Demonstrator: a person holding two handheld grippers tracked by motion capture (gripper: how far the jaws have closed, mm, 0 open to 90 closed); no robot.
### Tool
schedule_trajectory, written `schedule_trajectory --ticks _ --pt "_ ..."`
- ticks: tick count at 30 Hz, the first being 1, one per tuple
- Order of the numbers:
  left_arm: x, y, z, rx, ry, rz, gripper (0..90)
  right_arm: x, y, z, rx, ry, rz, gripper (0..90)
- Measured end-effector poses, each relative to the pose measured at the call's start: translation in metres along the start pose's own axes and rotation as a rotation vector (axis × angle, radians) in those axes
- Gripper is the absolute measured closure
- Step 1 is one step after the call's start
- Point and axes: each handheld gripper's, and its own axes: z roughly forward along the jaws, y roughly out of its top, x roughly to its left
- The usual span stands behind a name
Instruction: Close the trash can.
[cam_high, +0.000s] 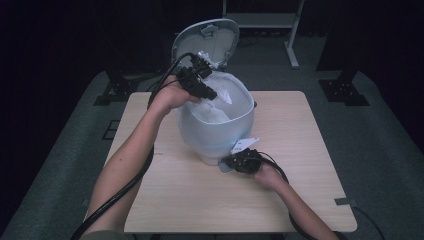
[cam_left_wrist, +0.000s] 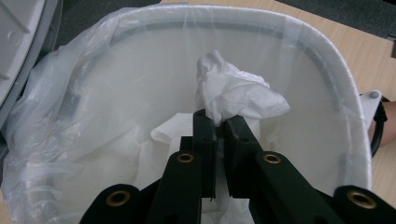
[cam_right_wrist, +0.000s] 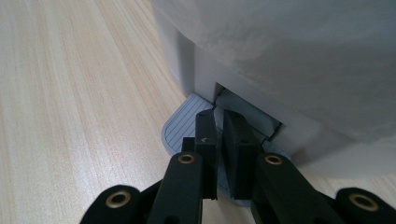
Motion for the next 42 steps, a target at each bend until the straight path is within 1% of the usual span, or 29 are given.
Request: schedule_trajectory --ticks 2,3,4,5,7,8,9,11,12,14,16,18,20,23,24,25,27,29,32,33,38,40,42 --pt "0.002 0.000 0.002 -0.004 -0.010 -0.006 83.5 0.000 0.000 0.000 0.000 0.000 -0.001 84.1" --pt "0.001 0.000 0.002 -0.004 -0.009 -0.011 81.1 0.000 0.000 0.000 0.001 0.001 0.001 84.1" --pt "0.002 0.000 0.003 -0.006 -0.018 -0.022 78.1 0.000 0.000 0.000 0.000 0.002 0.001 84.0" --pt "0.002 0.000 0.004 -0.003 -0.032 -0.024 73.8 0.000 0.000 0.000 -0.001 0.002 0.001 84.0" --pt "0.001 -0.001 0.005 -0.005 -0.024 -0.026 73.1 0.000 0.000 0.000 0.000 0.001 0.001 84.0" --pt "0.001 -0.001 0.004 -0.011 -0.033 -0.034 70.9 0.000 0.000 0.000 0.000 0.001 0.002 84.1" --pt "0.001 -0.002 0.003 -0.011 -0.029 -0.033 68.3 0.000 0.000 0.000 -0.001 0.001 -0.001 84.0" --pt "0.001 -0.005 0.000 -0.013 -0.030 -0.032 65.7 0.000 0.000 0.000 0.001 0.001 0.008 84.0" --pt "0.000 -0.007 -0.001 -0.020 -0.031 -0.040 65.1 0.000 0.000 0.000 0.000 0.003 0.010 84.0" --pt "-0.001 -0.011 -0.002 -0.026 -0.030 -0.040 65.1 0.000 0.000 0.000 0.000 0.002 0.005 83.9" --pt "-0.002 -0.017 -0.004 -0.034 -0.035 -0.045 63.2 0.000 0.000 0.000 0.002 0.002 0.006 83.9" --pt "-0.002 -0.022 -0.007 -0.048 -0.031 -0.044 62.3 -0.001 0.000 0.000 0.001 0.004 0.008 83.9" --pt "-0.001 -0.026 -0.010 -0.070 -0.041 -0.056 62.3 -0.001 0.000 0.000 0.000 0.006 0.009 83.8" --pt "-0.002 -0.032 -0.015 -0.076 -0.045 -0.048 62.1 -0.001 0.000 0.000 0.002 0.007 0.009 83.6" --pt "-0.003 -0.033 -0.016 -0.087 -0.046 -0.055 61.8 -0.001 0.000 0.000 -0.002 0.008 0.011 83.6" --pt "-0.004 -0.034 -0.018 -0.090 -0.046 -0.056 61.1 0.000 0.000 -0.001 0.002 0.005 0.020 83.6" --pt "-0.005 -0.037 -0.021 -0.094 -0.043 -0.050 60.5 0.000 0.000 -0.001 0.004 0.000 0.018 83.6" --pt "-0.008 -0.040 -0.025 -0.104 -0.040 -0.054 59.9 0.001 0.000 -0.001 0.004 -0.011 0.007 83.6" --pt "-0.011 -0.046 -0.031 -0.106 -0.043 -0.044 58.0 0.003 0.000 -0.001 -0.002 -0.016 0.012 83.6" --pt "-0.012 -0.048 -0.033 -0.111 -0.042 -0.048 57.1 0.002 -0.001 -0.001 -0.003 -0.017 0.013 83.6" --pt "-0.010 -0.063 -0.043 -0.128 -0.034 -0.059 55.8 0.002 -0.001 -0.001 -0.007 -0.018 0.022 83.2" --pt "-0.011 -0.070 -0.047 -0.139 -0.036 -0.065 55.8 0.002 0.000 -0.001 -0.001 -0.025 0.019 79.6" --pt "-0.013 -0.078 -0.051 -0.145 -0.033 -0.068 55.2 0.002 0.000 -0.002 0.005 -0.026 0.021 78.6"
